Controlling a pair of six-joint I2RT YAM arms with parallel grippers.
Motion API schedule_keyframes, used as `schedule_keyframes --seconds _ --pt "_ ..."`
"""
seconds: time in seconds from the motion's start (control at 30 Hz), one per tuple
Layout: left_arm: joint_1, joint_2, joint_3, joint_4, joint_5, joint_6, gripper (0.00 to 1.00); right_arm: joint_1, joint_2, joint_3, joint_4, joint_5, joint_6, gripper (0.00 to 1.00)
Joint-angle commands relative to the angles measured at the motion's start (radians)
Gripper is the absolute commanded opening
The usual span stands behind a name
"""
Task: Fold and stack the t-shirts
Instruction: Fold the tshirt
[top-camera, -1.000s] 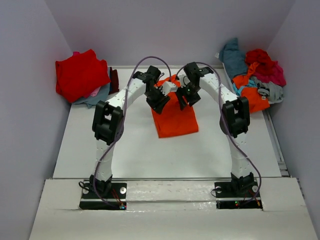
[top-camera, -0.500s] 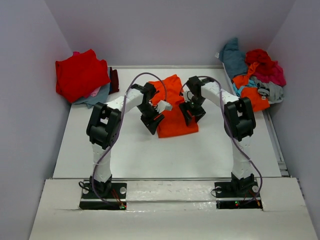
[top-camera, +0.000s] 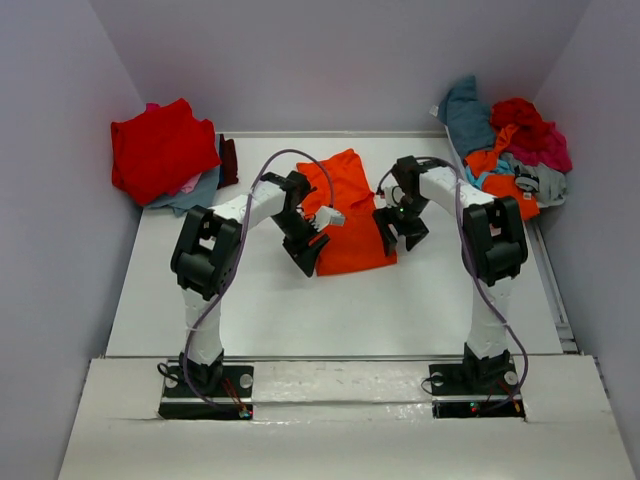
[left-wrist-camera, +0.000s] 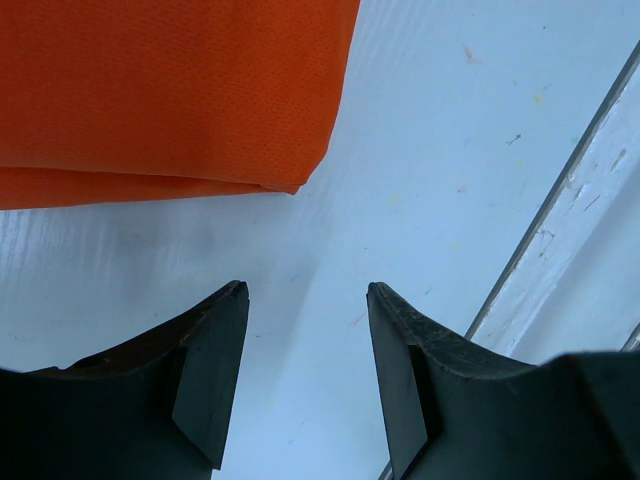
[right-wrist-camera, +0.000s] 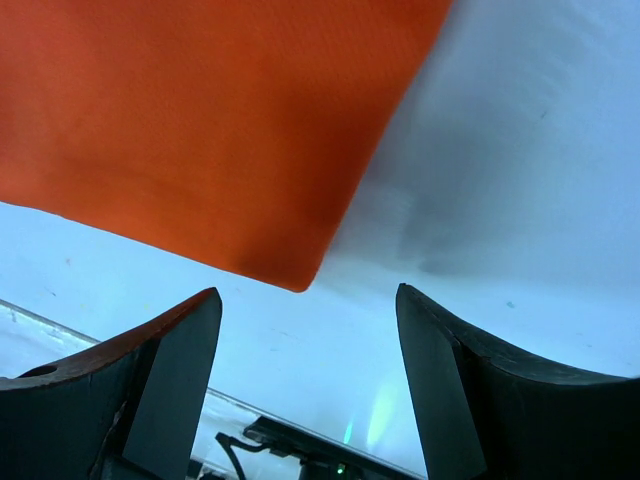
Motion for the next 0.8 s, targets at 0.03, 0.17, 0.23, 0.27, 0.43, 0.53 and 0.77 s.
schedule_keyframes --seconds 0.03,0.17,0.23,0.27,0.43,0.53,0.77 --pt "-0.004 -0.009 -0.026 -0.003 0.057 0.019 0.62 -0.011 -0.032 -0.053 0.007 -0.083 0.000 0.76" --pt "-0.004 0.009 -0.019 0.014 0.077 0.008 0.62 -0.011 -0.026 -0.052 0.018 -0.118 -0.006 0.76" --pt "-0.004 0.028 -0.014 0.018 0.088 0.004 0.62 -0.011 -0.016 -0.047 0.015 -0.138 -0.007 0.76" --pt "-0.004 0.031 -0.016 0.026 0.091 -0.006 0.62 -0.011 -0.012 -0.044 0.015 -0.145 -0.007 0.76" --pt "-0.004 0.089 0.001 0.043 0.137 -0.015 0.62 -0.011 0.004 -0.027 0.015 -0.169 -0.010 0.76" --pt "-0.004 0.112 0.017 0.067 0.151 -0.033 0.65 -0.011 0.007 -0.023 0.015 -0.171 -0.010 0.76" --pt "-0.004 0.166 0.073 0.078 0.172 -0.052 0.66 -0.011 0.011 -0.024 0.018 -0.175 -0.009 0.76"
